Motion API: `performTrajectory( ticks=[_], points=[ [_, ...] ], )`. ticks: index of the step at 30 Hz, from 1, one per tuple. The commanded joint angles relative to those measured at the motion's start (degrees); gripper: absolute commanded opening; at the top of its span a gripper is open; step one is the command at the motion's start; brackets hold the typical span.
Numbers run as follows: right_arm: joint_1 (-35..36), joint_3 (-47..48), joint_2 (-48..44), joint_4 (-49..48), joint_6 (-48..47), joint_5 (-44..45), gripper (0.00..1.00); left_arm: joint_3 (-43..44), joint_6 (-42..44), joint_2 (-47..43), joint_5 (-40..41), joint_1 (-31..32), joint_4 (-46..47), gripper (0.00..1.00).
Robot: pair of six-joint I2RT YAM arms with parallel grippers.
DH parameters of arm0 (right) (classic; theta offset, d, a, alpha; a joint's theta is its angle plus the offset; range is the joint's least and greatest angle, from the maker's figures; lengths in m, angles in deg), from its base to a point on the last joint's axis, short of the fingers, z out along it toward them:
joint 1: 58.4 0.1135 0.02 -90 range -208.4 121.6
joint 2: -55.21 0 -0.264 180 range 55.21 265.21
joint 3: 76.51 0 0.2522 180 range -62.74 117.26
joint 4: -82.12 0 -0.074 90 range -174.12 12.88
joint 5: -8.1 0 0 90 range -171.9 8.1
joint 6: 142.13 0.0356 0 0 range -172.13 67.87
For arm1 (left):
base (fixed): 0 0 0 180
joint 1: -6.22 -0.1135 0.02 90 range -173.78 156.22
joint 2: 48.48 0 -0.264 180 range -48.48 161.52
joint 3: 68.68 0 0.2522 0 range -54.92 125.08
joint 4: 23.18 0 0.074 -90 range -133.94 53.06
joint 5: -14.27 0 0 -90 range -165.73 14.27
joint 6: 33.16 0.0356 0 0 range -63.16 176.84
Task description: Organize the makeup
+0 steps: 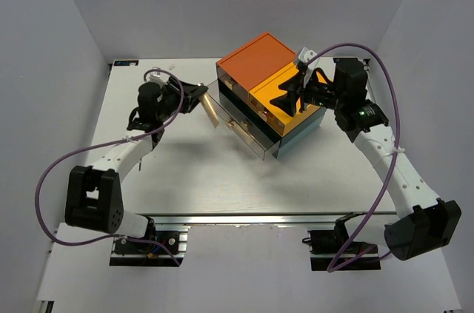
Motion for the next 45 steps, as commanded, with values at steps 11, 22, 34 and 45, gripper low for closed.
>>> performTrajectory(
  ticks=[11, 22, 34, 45],
  points=[
    [-1.1, -2.8, -3.7, -4.3, 1.6, -0.5, 0.62, 8.5, -16.8, 14.4, 12.3, 11.7, 20.3, 0.35],
    [-1.4, -3.5, -3.7, -4.3, 0.7, -1.5, 0.63, 11.7, -13.4, 13.8, 10.9, 11.8, 14.3, 0.8],
    [-1.4, -1.3, -1.6, -4.8, 2.8, 2.7, 0.57, 18.1, 6.5, -0.8, 23.4, 8.3, -12.6, 0.46],
    [-1.4, -1.9, -2.0, -6.4, 4.7, 5.8, 0.51, 7.8, -0.2, 6.5, 7.1, 9.5, -19.6, 0.0]
  ],
)
